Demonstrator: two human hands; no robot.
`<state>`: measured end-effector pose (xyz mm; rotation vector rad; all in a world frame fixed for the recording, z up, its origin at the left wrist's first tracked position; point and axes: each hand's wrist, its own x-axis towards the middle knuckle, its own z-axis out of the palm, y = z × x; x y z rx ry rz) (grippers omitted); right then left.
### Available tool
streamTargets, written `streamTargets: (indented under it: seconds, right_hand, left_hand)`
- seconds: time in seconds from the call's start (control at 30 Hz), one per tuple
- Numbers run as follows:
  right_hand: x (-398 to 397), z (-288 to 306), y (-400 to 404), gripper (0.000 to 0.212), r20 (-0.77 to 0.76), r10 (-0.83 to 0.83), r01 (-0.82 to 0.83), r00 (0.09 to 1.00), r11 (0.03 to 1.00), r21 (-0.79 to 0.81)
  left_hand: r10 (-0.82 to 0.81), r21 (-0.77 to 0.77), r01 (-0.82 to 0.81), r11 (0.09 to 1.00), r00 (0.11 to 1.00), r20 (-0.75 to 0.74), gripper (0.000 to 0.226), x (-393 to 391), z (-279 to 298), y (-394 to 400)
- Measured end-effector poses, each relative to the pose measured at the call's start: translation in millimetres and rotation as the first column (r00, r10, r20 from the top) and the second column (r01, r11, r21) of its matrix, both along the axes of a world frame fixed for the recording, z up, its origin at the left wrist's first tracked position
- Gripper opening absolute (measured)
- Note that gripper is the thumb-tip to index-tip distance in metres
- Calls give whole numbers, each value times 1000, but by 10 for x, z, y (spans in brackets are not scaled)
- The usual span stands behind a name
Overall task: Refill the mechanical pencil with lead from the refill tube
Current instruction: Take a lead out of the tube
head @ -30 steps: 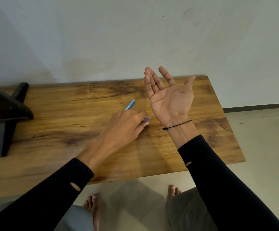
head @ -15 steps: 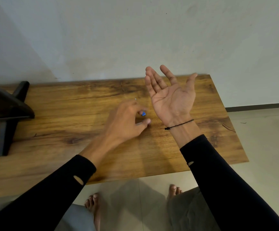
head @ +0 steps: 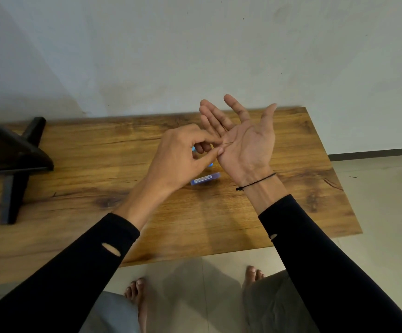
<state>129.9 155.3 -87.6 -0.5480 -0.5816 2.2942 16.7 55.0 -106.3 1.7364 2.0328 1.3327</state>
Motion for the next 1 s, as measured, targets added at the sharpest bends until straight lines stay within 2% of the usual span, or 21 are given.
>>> streamTargets:
  seconds: [0.1,0.2,0.3,0.37,0.43,0.53,0.67,1.0]
  right_hand:
    - [-16,-4,-6,93,12,8,-8,1000,1000,10]
    - [-39,0,-23,93,21,4,-4,1000,1000,17]
    - [-45,-5,-19,93,0,10,-10,1000,1000,18]
    - [-42,-11,1,89,13,6,-6,1000,1000,12]
    - [-44,-20,22,74,154,-5,-4,988,998,57]
    - [-55,-42,16,38,398,4,-91,917,976,200]
    - [-79,-47,-58,6,421,55,-191,905,939,287]
    - [-89,-65,-67,5,531,-37,-222,846,882,415]
  left_hand:
    - [0,7,0,1000,996,-87,11,26,33,-21]
    - [42,10,-41,999,993,-106,3,53,46,-16]
    - [48,12,-48,999,997,-63,2,51,65,-12]
    - [73,18,-73,997,997,36,2,35,80,-11]
    - [148,19,-153,988,976,160,4,-15,78,11]
    - [249,7,-263,965,921,300,11,-125,68,43]
    - [240,-2,-257,966,901,362,8,-160,67,38]
    - [244,-37,-246,969,915,320,3,-158,29,45]
